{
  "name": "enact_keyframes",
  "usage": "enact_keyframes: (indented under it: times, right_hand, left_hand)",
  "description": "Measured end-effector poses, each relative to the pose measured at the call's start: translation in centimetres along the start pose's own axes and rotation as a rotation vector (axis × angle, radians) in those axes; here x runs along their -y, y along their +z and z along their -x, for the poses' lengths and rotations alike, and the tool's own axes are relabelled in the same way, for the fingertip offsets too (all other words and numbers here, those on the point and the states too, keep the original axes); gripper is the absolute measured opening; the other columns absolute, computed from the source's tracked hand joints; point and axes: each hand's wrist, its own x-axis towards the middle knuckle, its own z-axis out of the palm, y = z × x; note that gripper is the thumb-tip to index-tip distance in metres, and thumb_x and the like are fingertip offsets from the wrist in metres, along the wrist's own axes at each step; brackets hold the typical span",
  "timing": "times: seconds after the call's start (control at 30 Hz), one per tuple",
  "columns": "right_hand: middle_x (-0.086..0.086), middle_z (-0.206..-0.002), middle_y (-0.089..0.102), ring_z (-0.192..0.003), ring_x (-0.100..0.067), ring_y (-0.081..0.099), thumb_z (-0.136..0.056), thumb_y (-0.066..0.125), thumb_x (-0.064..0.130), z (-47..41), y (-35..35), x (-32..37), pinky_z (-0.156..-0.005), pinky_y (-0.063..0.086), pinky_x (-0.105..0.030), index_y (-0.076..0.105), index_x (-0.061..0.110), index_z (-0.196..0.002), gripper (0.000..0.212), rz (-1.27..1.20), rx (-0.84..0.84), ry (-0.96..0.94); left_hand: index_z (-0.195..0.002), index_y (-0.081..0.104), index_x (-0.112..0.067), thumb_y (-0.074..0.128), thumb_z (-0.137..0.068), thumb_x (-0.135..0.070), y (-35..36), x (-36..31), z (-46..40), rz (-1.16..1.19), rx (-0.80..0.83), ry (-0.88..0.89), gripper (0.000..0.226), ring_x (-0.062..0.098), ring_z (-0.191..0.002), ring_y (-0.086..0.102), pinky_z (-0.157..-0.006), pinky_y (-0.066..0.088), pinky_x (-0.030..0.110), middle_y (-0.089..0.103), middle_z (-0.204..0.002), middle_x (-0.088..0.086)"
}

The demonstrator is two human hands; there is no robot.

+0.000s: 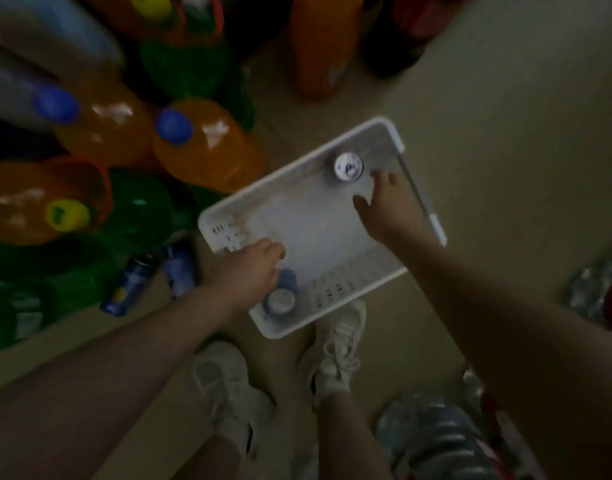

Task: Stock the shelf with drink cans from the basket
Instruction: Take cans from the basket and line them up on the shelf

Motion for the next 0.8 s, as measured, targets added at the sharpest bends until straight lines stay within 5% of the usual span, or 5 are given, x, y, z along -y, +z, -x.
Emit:
enact_keyframes:
  times: [0.17,0.3,0.47,0.63,0.8]
  right_hand:
    - [-0.014,-0.153,0.026,-0.138,-0.031,0.033,-0.083,0.067,0.034,-4.4,2.6,0.2,-0.112,0.032,-0.04,0.018,0.008,-0.147,0.085,-0.112,-0.079,-0.024]
    - [-0.011,-0.132,0.05,-0.118,-0.027,0.051,-0.081,0.069,0.027,-5.7,4.1,0.4,-0.091,0.045,-0.036,0.04,0.012,-0.128,0.057,-0.176,-0.155,-0.016]
    - [-0.011,-0.137,0.044,-0.114,-0.029,0.055,-0.081,0.066,0.017,-3.9,6.3,0.0,-0.085,0.049,-0.036,0.031,0.014,-0.136,0.065,0.002,-0.194,-0.092]
    - [-0.014,-0.141,0.041,-0.111,-0.035,0.057,-0.083,0.063,0.014,-5.2,5.7,-0.7,-0.085,0.053,-0.047,0.034,0.014,-0.134,0.059,0.095,-0.175,-0.193]
    - [-0.009,-0.108,0.058,-0.094,-0.028,0.06,-0.075,0.071,0.021,-3.2,5.1,-2.0,-0.072,0.051,-0.042,0.042,0.012,-0.115,0.05,-0.033,-0.181,-0.157]
  left_hand:
    - [-0.131,0.042,-0.019,0.047,-0.095,-0.028,5.0,2.7,-2.9,-0.077,0.074,0.17,0.037,0.025,-0.116,0.049,-0.09,0.045,0.04,0.044,-0.129,0.005]
    - [-0.145,0.025,-0.028,0.047,-0.092,-0.024,7.7,4.8,-4.1,-0.309,0.261,0.342,0.058,0.027,-0.118,0.047,-0.089,0.049,0.039,0.034,-0.138,0.005]
    - [-0.145,0.027,-0.029,0.06,-0.086,-0.029,8.4,2.9,-3.9,-0.464,0.258,0.39,0.067,0.03,-0.12,0.044,-0.084,0.049,0.038,0.027,-0.146,0.008]
    - [-0.101,0.07,-0.028,0.085,-0.051,-0.036,8.8,1.5,-4.1,-0.559,0.066,0.425,0.053,0.027,-0.062,0.063,-0.044,0.029,0.024,0.066,-0.099,0.012]
    - [-0.135,0.038,-0.021,0.063,-0.082,-0.031,7.2,2.3,-4.4,-0.09,0.034,0.146,0.059,0.029,-0.102,0.057,-0.078,0.048,0.034,0.044,-0.127,0.008]
